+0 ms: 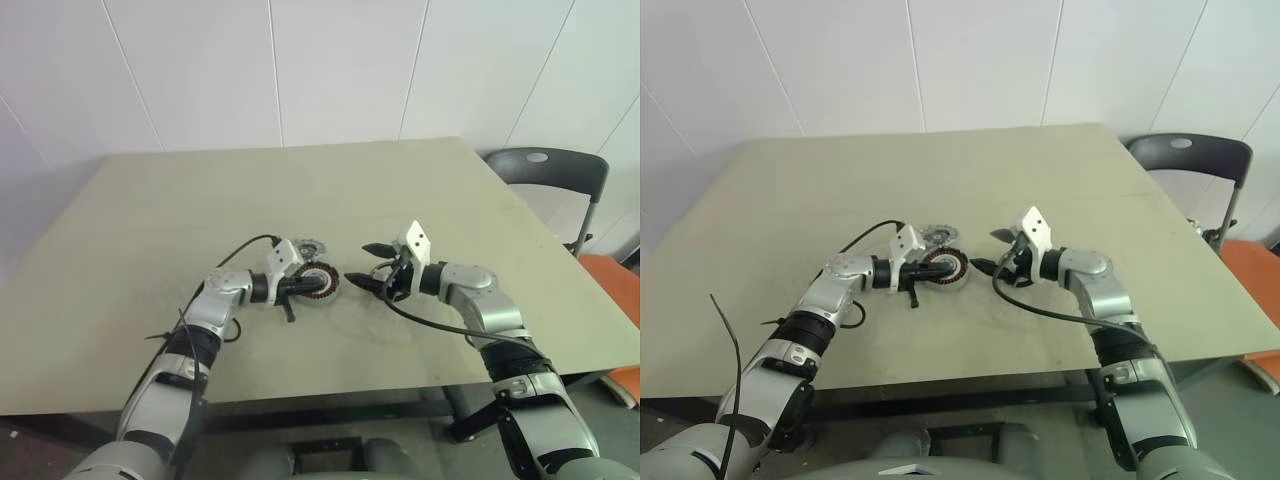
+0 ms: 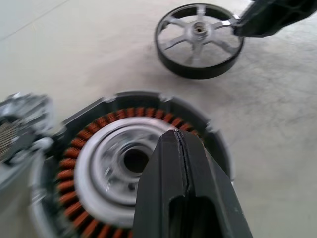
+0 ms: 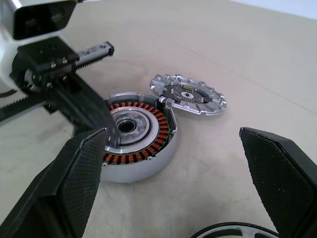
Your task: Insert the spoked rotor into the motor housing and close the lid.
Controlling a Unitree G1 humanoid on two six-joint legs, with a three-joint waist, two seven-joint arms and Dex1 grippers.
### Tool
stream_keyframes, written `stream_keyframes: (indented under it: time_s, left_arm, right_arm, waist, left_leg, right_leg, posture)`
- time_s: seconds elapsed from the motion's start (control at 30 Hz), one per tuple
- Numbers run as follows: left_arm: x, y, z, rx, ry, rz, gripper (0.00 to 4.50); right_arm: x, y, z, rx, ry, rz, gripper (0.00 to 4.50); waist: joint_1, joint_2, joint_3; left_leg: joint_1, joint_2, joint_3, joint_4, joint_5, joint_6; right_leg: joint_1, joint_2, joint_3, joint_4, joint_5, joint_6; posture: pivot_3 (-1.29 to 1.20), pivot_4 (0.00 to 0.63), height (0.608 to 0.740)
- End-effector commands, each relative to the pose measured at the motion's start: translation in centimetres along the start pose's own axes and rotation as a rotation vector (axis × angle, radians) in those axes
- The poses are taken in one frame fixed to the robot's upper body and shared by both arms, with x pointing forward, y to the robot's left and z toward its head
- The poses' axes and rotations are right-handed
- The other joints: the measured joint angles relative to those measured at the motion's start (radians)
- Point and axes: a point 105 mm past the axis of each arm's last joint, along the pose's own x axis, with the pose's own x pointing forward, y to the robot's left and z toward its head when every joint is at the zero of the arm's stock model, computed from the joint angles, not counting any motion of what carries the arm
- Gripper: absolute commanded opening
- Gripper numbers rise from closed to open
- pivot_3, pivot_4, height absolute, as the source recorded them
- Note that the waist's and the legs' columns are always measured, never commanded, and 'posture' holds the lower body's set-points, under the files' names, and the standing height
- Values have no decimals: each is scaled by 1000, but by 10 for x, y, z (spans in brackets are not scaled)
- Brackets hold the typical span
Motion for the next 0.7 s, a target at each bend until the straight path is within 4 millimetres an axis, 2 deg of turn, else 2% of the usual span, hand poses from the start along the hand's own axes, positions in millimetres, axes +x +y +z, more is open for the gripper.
stream_keyframes:
  time_s: [0.03,0.17,0.27,0.33,0.4,0.5,0.7]
  left_arm:
    - [3,0,2,20,12,2,23]
    - [-1,16,12,77,-13,90,23]
    - [-9,42,36,88,-125,239,23]
    - [-15,52,57,45,-232,277,23]
    - [-18,55,69,21,-290,273,23]
    - [-22,51,69,30,-266,215,23]
    - [-29,46,46,29,-168,168,23]
  right_arm:
    - [1,-4,17,-41,-48,-7,4500]
    - [1,-5,16,-42,-48,-10,4500]
    - [1,-5,16,-42,-46,-11,4500]
    - [1,-5,15,-41,-44,-11,4500]
    - [2,-5,14,-41,-41,-11,4500]
    - [2,-5,13,-42,-37,-11,4500]
    - [2,-5,12,-40,-35,-13,4500]
  waist:
    - [0,0,0]
    - [-1,0,0]
    - [-1,0,0]
    - [-2,-1,0]
    - [-2,-1,0]
    - [-3,0,0]
    - [-4,0,0]
  left_leg:
    - [0,0,0,0,0,0]
    - [0,0,0,0,0,0]
    - [0,0,0,1,0,0]
    - [0,1,0,3,0,0]
    - [-1,1,0,4,0,0]
    - [-1,0,0,4,0,0]
    - [-1,0,0,1,0,0]
  right_leg:
    - [0,0,0,0,0,0]
    - [0,1,0,0,0,0]
    - [0,1,0,1,0,0]
    - [0,1,0,2,0,0]
    - [0,1,0,3,0,0]
    - [0,1,0,2,0,0]
    - [-1,1,0,1,0,0]
  posture:
    - [0,0,740]
    - [0,0,740]
    - [0,0,740]
    - [0,0,740]
    - [0,0,740]
    - [0,0,740]
    - [0,0,740]
